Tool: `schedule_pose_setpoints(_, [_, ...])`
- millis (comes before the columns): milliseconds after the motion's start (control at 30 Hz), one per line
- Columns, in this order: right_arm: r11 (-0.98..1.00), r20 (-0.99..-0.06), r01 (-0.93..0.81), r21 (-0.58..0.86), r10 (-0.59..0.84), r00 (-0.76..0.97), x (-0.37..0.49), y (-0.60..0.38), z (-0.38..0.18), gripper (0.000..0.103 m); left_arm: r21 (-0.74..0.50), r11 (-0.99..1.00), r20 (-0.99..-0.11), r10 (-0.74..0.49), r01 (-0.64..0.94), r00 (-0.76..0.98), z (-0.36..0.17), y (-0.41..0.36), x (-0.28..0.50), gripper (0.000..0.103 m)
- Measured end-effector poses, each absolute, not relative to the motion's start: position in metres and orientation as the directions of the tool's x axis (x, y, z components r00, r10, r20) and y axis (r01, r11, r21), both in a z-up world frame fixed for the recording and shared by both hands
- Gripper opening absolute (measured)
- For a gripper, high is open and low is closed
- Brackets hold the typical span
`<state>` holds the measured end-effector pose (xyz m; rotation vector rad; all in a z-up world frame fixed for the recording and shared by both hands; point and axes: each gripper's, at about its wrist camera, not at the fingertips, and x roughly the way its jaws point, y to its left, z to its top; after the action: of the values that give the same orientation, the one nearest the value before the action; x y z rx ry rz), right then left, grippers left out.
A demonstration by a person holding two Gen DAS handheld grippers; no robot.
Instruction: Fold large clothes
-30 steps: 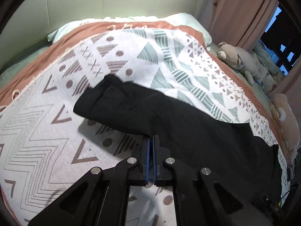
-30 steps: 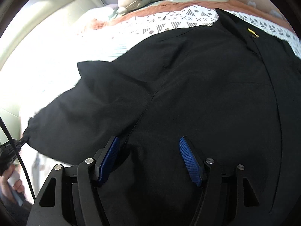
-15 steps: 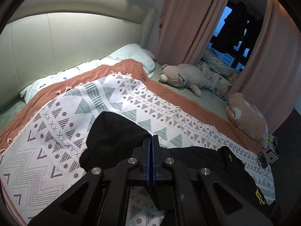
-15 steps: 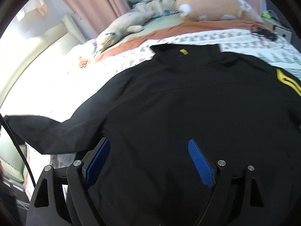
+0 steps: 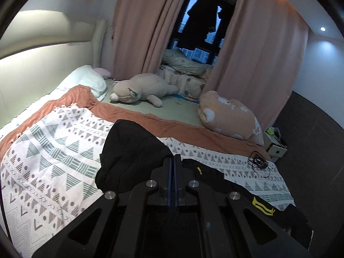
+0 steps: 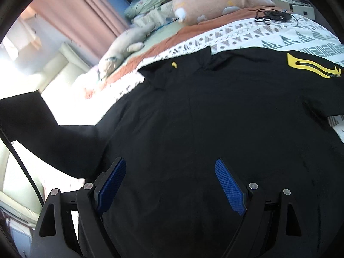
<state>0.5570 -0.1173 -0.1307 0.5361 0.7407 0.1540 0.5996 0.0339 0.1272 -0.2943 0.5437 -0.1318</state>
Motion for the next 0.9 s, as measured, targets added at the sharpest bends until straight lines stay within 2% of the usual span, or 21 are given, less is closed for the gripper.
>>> schedule_pose_setpoints(400, [0.792,-0.585,0.156,0.59,0.286,0.759,0.532,-0.183,-0.148,0.084,-0.383,0.896,-0.535,-0.412,0.224,0.737,0.076,-0.094,0.644,0.004])
schedule_pose_setpoints(600, [0.725,-0.576,0.236,0.647,0.262,0.774,0.525,-0.216,-0.154,0.084,-0.458,0.862,-0.624,-0.485,0.215,0.613,0.007,-0.15,0.67,0.004])
schedule_pose_setpoints(733, [0.71,-0.572,0.251,0.658,0.254,0.78,0.516,-0.227,-0.152,0.084,-0.523,0.834,-0.699,-0.538,0.176,0.471,-0.056,-0.178,0.68,0.004])
schedule_pose_setpoints(900, [0.696,-0.558,0.262,0.668,0.236,0.795,0.509,-0.237,-0.15,0.084,-0.545,0.825,-0.726,-0.554,0.15,0.407,-0.102,-0.192,0.66,0.007])
